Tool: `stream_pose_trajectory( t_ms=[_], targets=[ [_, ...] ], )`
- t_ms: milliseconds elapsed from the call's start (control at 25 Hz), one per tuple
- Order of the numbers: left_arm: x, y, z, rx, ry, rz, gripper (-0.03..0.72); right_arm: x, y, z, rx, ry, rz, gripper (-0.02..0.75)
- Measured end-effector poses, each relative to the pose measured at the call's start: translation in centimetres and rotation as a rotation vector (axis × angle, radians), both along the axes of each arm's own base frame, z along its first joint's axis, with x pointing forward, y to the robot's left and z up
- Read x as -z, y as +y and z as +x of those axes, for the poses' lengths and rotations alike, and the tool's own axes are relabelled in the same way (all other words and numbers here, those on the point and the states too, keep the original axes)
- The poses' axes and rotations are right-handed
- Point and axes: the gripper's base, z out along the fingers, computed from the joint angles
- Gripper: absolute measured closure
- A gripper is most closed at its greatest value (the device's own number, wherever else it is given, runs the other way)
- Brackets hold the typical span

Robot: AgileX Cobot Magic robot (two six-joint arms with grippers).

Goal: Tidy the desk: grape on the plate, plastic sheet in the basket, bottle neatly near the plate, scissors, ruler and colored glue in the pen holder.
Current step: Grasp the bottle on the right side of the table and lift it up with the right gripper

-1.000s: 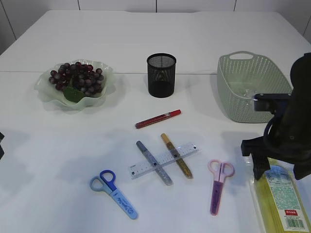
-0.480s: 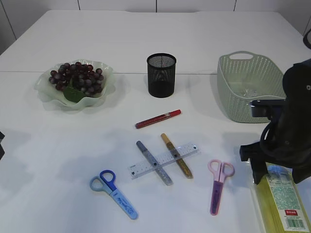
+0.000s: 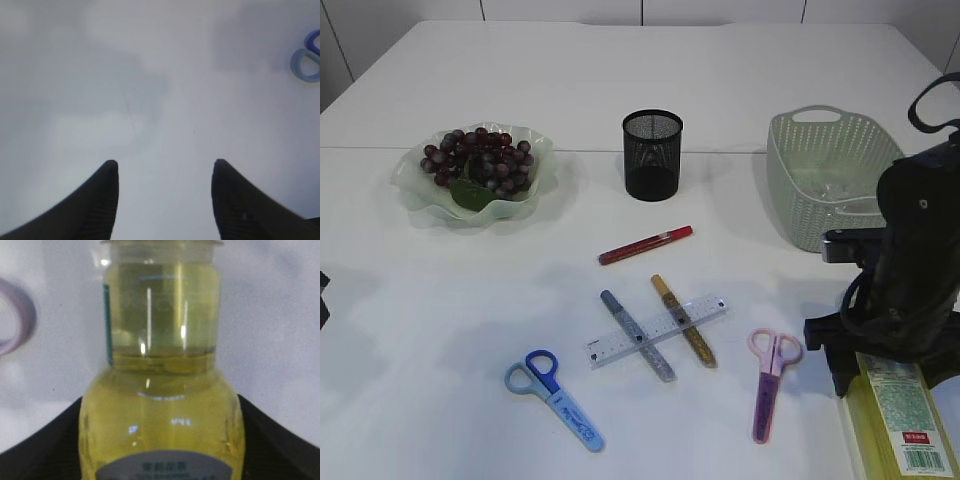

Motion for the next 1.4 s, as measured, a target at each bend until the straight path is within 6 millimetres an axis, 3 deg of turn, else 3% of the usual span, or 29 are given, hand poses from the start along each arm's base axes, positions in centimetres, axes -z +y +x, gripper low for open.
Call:
stream_pose_trajectory(
  t_ms=[360, 680, 880, 1120, 1240, 1400],
  targets=[
    [0.0, 0.0, 0.0, 0.0, 0.0, 0.0, 0.256, 0.2, 0.0, 0.1, 0.0, -0.002, 0.002, 0.267],
    [0.0, 0.0, 0.0, 0.0, 0.0, 0.0, 0.256, -0.6, 0.0, 0.0, -0.008, -0.023, 0.012, 0.275],
    [0.0, 0.0, 0.0, 0.0, 0.0, 0.0, 0.256, -5.2, 0.3, -1.1, -0.089, -0.13, 0.096, 0.276],
    [0.0, 0.0, 0.1, 0.001, -0.01, -0.003, 0.256, -12.0, 1.4, -4.0, -0.359, -0.319, 0.306, 0.276],
    [0.0, 0.0, 0.1, 0.001, -0.015, -0.005, 0.256, -14.5, 2.5, -5.1, -0.523, -0.423, 0.447, 0.276],
    [-0.1, -0.1, 0.2, 0.001, -0.021, -0.009, 0.256, -16.3, 4.6, -5.7, -0.708, -0.554, 0.683, 0.276]
  ],
)
